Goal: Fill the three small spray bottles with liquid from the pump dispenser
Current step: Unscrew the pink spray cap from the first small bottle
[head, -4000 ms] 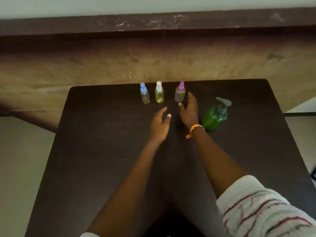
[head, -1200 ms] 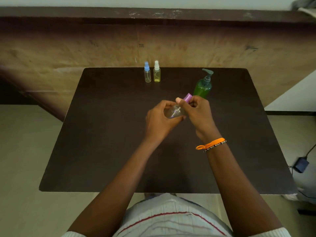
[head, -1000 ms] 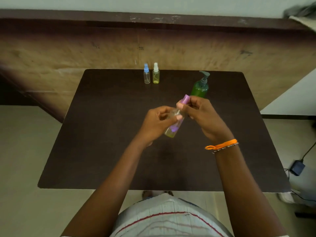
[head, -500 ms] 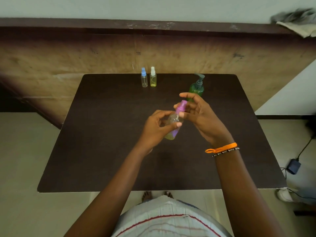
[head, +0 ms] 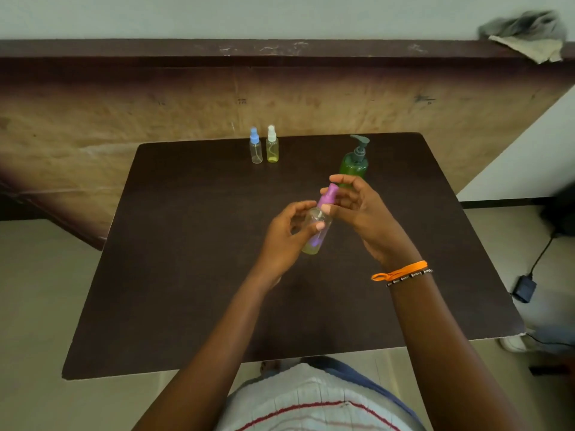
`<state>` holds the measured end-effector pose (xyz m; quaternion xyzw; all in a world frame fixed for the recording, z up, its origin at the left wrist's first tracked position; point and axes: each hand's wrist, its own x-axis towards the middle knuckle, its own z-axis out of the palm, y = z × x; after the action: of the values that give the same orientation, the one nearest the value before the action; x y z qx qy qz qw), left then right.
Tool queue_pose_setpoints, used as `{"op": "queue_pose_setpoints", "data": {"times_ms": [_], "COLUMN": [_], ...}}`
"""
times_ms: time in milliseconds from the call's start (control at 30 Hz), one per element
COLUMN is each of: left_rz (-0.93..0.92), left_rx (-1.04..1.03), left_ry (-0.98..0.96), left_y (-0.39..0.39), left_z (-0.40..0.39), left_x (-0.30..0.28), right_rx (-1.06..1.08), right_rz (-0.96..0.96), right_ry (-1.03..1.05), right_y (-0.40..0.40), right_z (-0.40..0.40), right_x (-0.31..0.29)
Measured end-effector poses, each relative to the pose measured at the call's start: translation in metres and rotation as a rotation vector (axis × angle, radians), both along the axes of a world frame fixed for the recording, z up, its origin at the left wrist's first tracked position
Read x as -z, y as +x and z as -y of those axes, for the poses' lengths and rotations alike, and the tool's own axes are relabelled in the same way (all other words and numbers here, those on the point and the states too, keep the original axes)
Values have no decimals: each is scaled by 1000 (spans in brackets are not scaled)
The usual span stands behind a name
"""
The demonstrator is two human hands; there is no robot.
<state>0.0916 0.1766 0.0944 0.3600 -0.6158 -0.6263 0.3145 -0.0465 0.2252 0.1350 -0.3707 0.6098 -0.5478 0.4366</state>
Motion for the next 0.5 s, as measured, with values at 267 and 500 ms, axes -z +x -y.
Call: {"op": "queue_pose_setpoints", "data": {"times_ms": [267,500], "left_rz": [-8,32], "left_rx": [42,50], "left_ry": [39,-39], "left_y": [-9,-29], "left_z": [3,13], "left_x": [10,7], "right_rx": [1,74], "right_rz": [-19,-58], "right_ry": [7,10], "right_y": [-4,-18], "right_z": [7,17], "right_x": [15,18]}}
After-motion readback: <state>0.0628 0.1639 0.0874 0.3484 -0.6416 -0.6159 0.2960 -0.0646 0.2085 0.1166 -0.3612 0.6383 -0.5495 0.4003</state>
